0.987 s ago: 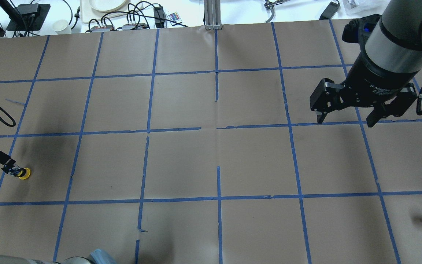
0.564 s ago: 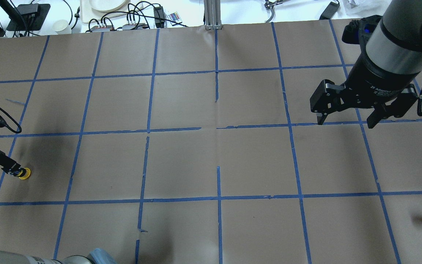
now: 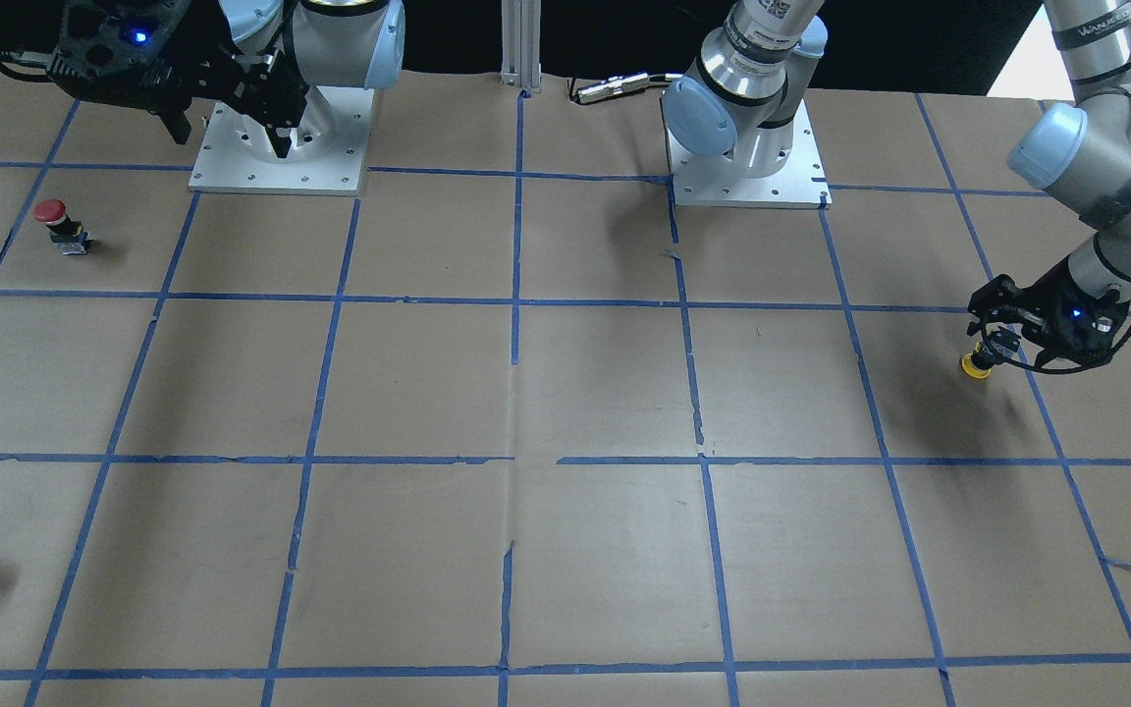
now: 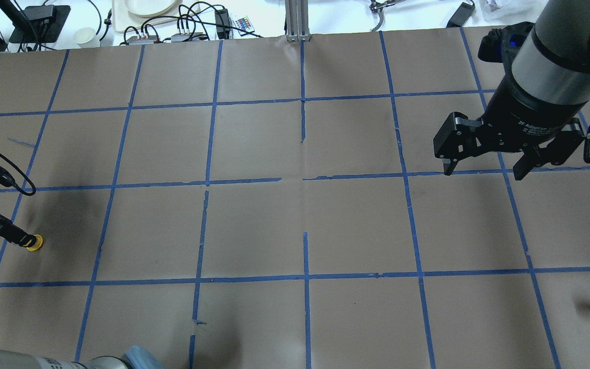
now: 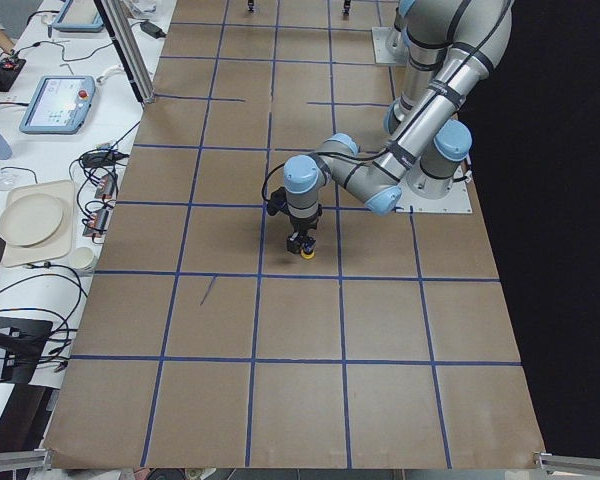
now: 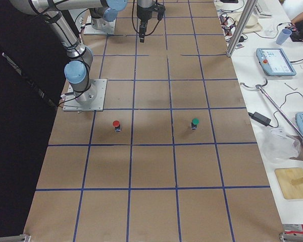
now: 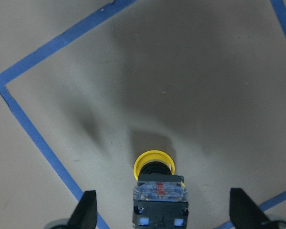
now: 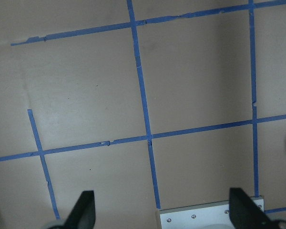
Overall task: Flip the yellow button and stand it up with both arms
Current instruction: 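Lower the left gripper and grasp the yellow button's body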
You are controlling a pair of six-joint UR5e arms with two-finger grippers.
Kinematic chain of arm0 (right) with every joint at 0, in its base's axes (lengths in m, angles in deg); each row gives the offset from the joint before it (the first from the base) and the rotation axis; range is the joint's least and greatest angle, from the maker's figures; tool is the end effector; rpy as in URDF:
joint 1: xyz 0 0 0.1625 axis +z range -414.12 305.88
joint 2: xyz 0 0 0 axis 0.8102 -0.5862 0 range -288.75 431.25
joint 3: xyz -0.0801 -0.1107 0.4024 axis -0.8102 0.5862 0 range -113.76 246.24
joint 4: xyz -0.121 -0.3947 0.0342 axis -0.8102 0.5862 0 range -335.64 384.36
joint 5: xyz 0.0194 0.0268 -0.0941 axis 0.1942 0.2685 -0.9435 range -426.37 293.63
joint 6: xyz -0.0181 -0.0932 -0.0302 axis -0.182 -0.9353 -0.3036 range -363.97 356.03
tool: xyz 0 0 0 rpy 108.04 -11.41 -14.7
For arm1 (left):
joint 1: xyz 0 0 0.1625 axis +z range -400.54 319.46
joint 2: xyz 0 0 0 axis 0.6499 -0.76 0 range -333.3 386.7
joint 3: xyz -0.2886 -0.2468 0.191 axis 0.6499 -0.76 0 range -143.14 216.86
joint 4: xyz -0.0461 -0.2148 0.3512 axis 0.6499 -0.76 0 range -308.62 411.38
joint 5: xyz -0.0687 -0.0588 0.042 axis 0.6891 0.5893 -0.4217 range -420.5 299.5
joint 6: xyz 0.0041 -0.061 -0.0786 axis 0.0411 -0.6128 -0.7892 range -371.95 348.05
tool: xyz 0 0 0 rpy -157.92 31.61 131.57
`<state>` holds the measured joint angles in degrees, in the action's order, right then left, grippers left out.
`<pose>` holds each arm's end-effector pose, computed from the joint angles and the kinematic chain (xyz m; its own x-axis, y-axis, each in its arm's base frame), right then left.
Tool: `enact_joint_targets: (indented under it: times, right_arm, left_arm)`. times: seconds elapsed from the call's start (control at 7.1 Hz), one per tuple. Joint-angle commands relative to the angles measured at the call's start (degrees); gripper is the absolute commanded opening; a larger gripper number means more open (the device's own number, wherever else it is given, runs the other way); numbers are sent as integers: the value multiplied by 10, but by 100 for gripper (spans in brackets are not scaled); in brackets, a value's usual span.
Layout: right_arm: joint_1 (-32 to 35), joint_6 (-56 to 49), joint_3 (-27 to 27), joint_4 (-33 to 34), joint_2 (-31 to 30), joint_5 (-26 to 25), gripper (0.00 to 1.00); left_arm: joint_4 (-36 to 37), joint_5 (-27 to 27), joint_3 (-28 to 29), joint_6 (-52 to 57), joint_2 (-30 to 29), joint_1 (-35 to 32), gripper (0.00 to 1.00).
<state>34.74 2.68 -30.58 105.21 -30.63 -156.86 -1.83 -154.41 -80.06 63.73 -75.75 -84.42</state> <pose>0.1245 -0.3981 0.5064 -0.9907 0.1349 0.0167 0.1357 0.9883 0.0700 0.2654 -0.4309 0.2251 -0.8692 0.4937 0.0268 0.4942 0.8659 0.0771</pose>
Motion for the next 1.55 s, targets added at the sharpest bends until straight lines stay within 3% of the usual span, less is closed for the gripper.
enact_joint_targets:
  times: [0.0,0.14,0.42,0.56,0.7,1.13,1.27,1.41]
  right_arm:
    - [1,0,-3,0,1,0,100]
    - [0,0,-6,1,0,0,100]
    - [0,0,-6,2,1,0,100]
    - [0,4,-6,2,1,3,100]
    - [0,8,-6,3,4,19,100]
    - [0,9,-6,3,3,17,100]
    - [0,9,-6,4,4,15,100]
    - [-2,8,-6,3,3,16,100]
  left_arm:
    - [0,0,-4,1,-3,13,87]
    - [1,0,-5,1,-5,13,85]
    - [5,0,-4,3,-7,12,63]
    - [5,0,-4,2,-7,10,44]
    - [5,1,-2,-2,0,6,16]
    - [1,52,4,3,18,4,13]
    - [-31,65,1,4,50,3,13]
    - [-117,117,5,-3,91,2,11]
